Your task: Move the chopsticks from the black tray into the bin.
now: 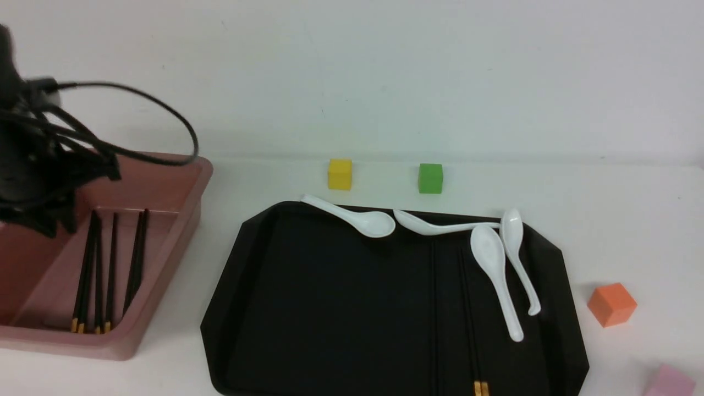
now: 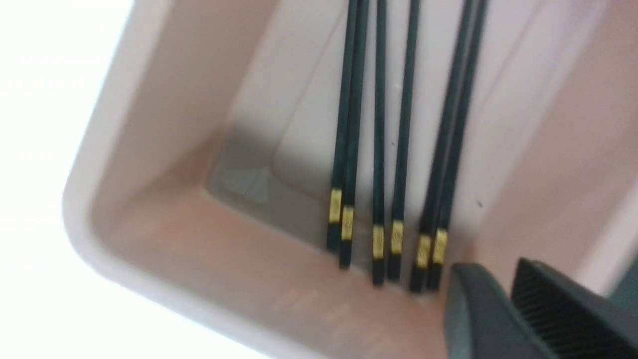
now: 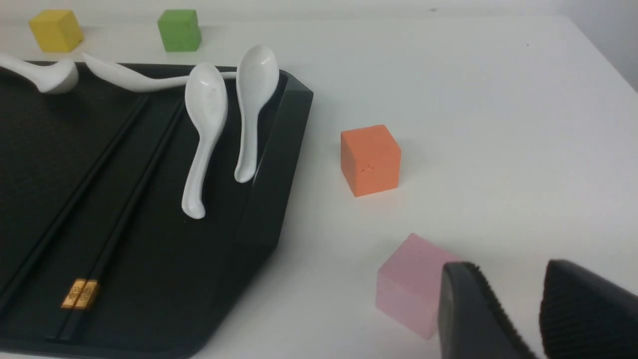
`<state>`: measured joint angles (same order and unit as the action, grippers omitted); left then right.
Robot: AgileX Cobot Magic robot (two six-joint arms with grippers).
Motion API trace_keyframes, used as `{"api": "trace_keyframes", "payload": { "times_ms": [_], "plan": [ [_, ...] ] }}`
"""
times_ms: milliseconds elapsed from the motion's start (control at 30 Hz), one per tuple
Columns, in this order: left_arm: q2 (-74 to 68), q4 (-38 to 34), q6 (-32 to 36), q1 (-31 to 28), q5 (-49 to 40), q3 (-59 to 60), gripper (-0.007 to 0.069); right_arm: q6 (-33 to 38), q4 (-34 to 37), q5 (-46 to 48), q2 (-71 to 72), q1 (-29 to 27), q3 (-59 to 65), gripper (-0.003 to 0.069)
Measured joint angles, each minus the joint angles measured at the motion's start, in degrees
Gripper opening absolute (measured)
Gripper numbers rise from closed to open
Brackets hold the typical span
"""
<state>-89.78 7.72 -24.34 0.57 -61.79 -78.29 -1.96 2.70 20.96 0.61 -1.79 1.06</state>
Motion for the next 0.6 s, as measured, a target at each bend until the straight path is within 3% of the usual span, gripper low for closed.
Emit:
{"api": "trace_keyframes", "payload": {
  "times_ms": [167,400,600],
  "plan": [
    [9.7,-1.7,0.8,0.0,-3.2,0.9,-0.0013,0.0,0.0,0.0,0.0,0.0,0.0,0.0240],
    [25.2,-7.7,3.1,0.0,-2.7,9.8,-0.0013,0.0,0.0,0.0,0.0,0.0,0.0,0.0240],
    [40.3,-18.6,7.6,0.0,5.0,25.8,-0.0013,0.0,0.0,0.0,0.0,0.0,0.0,0.0240]
  ]
}}
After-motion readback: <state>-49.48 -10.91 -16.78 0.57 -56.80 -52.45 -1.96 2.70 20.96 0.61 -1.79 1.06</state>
